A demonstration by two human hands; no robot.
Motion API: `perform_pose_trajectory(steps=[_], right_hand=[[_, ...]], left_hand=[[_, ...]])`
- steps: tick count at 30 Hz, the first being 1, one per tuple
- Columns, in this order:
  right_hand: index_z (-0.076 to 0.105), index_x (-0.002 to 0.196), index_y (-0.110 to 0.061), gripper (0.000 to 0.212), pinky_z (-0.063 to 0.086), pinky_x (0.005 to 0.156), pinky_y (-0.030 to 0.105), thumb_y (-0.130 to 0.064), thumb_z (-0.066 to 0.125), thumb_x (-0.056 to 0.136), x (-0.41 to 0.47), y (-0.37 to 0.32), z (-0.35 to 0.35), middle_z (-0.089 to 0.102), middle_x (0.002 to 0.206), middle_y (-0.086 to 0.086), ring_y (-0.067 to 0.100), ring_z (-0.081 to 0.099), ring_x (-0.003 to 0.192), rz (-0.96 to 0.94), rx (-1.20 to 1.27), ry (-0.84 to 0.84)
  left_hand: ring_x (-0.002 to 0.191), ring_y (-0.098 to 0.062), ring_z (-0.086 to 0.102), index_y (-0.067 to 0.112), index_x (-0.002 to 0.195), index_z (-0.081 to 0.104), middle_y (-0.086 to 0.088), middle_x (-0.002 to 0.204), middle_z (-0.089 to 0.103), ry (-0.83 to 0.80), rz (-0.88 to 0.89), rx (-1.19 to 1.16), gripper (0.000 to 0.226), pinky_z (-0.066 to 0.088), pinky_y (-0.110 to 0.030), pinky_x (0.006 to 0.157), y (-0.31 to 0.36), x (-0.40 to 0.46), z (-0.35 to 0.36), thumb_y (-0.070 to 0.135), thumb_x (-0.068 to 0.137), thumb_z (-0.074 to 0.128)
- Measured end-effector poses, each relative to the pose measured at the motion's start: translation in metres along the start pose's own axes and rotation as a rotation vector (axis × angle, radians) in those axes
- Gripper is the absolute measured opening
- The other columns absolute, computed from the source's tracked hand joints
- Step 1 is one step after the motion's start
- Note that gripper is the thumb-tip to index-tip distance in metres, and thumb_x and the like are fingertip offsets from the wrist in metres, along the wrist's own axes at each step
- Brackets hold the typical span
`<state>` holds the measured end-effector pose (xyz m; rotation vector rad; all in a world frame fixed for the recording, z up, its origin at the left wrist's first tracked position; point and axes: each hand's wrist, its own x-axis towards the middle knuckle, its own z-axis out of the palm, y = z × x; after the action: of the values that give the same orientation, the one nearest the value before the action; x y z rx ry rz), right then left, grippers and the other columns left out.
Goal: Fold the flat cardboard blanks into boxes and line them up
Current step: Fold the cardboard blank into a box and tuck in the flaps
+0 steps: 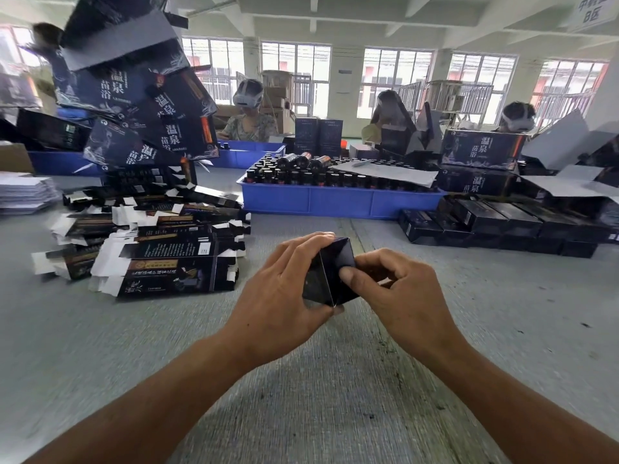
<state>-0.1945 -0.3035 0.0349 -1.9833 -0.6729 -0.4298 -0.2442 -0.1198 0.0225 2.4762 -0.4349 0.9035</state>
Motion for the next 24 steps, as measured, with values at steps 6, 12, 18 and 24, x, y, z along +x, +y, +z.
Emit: perform_pose_trajectory(steps=[6, 12, 18, 24], right_hand=[[0.068, 0.104, -0.032, 0.023, 0.050, 0.069, 0.010, -0.046, 0.069, 0.086, -0.001, -0.001, 0.000, 0.071, 0.095, -0.016, -0.003, 0.066, 0.088, -0.027, 0.042, -0.032], [0.031, 0.143, -0.052, 0.084, 0.054, 0.079, 0.013, -0.076, 0.063, 0.069, -0.006, -0.007, 0.005, 0.053, 0.110, -0.032, -0.006, 0.061, 0.101, -0.038, -0.028, -0.111], [0.057, 0.108, -0.046, 0.030, 0.057, 0.065, 0.021, -0.029, 0.071, 0.087, 0.004, 0.005, 0.003, 0.064, 0.099, -0.021, -0.002, 0.066, 0.088, 0.079, 0.222, 0.081], [0.059, 0.083, -0.018, 0.024, 0.060, 0.075, 0.037, -0.023, 0.082, 0.079, 0.011, 0.017, 0.002, 0.072, 0.085, 0.004, 0.025, 0.071, 0.083, 0.296, 0.489, -0.002]], left_hand=[[0.127, -0.010, 0.048, 0.028, 0.147, 0.035, 0.011, 0.144, 0.046, 0.010, -0.008, 0.007, 0.090, 0.027, -0.007, 0.096, -0.003, 0.000, 0.001, 0.047, 0.073, 0.082], [0.137, -0.019, 0.043, 0.018, 0.146, 0.036, 0.002, 0.146, 0.050, 0.075, 0.186, 0.103, 0.075, 0.043, -0.036, 0.110, 0.002, 0.002, 0.008, 0.052, 0.084, 0.063], [0.148, -0.023, 0.029, 0.019, 0.152, 0.029, -0.004, 0.159, 0.032, 0.158, 0.125, 0.136, 0.086, 0.031, -0.049, 0.118, -0.004, 0.002, 0.008, 0.027, 0.081, 0.077], [0.108, 0.010, 0.059, 0.040, 0.134, 0.042, 0.018, 0.121, 0.062, 0.188, -0.490, -0.520, 0.055, 0.050, -0.022, 0.088, -0.006, 0.011, -0.005, 0.060, 0.086, 0.060]])
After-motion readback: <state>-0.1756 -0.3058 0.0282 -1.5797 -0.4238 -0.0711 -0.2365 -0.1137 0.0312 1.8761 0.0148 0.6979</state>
